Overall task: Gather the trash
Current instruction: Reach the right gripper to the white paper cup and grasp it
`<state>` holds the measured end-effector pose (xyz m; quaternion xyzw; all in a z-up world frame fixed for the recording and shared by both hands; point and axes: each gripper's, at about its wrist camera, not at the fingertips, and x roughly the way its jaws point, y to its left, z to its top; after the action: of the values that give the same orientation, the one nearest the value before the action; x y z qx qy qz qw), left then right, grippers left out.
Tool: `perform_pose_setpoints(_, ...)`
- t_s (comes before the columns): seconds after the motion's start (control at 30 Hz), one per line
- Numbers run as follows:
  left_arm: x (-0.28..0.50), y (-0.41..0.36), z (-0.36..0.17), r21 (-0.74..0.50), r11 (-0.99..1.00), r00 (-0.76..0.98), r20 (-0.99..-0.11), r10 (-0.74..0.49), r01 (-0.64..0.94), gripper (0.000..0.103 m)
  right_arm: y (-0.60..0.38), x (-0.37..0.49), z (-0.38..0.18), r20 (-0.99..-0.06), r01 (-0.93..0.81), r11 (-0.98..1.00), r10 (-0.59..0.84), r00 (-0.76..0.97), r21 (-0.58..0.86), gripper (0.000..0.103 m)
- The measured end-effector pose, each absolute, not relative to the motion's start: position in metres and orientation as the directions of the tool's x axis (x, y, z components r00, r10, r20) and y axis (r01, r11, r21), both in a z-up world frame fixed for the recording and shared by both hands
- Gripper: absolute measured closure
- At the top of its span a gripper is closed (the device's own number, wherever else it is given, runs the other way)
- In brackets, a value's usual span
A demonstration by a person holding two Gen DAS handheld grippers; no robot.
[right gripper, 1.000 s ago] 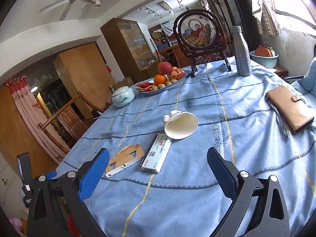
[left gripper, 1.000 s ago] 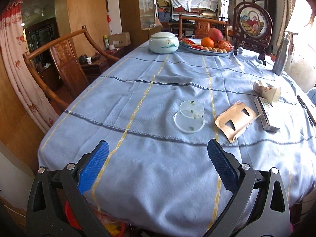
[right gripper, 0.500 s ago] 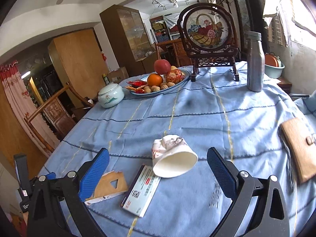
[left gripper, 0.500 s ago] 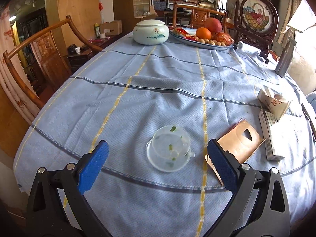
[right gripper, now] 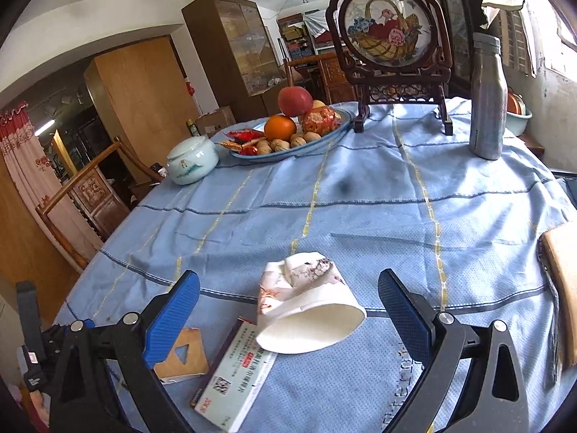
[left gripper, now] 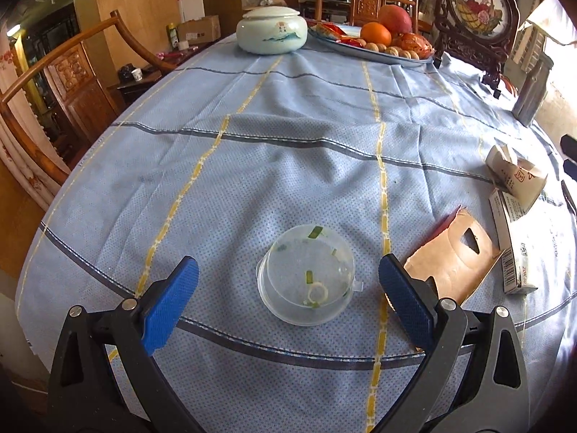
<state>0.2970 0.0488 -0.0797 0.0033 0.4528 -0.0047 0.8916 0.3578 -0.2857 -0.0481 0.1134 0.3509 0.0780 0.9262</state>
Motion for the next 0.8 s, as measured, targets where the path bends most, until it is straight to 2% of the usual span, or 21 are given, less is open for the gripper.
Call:
perform_pose_setpoints(0.27,0.302,0.069,-0.086,-0.133,0.99,0.558,-0.825,-0.09,-0.037,0.007,-0.285,0.367,-0.07,-0.692,-0.051,0.969,0.21,0.691,0.242,0.005)
perform_pose_setpoints(0.53,0.302,0.065,-0.086,-0.099,0.995,0.548,-0.834,-0.068,-0.026,0.007,-0.25,0.372,-0.084,-0.739,-0.108,0.994,0.093,0.667,0.028,0.005)
perform_pose_setpoints(0.8,0.307,0.055,-0.09,-0.032,0.999,0.528,-0.849,-0.021,-0.013,0.007,-0.253,0.383,-0.094,-0.77,-0.104,0.993,0.105,0.629,0.051,0.005)
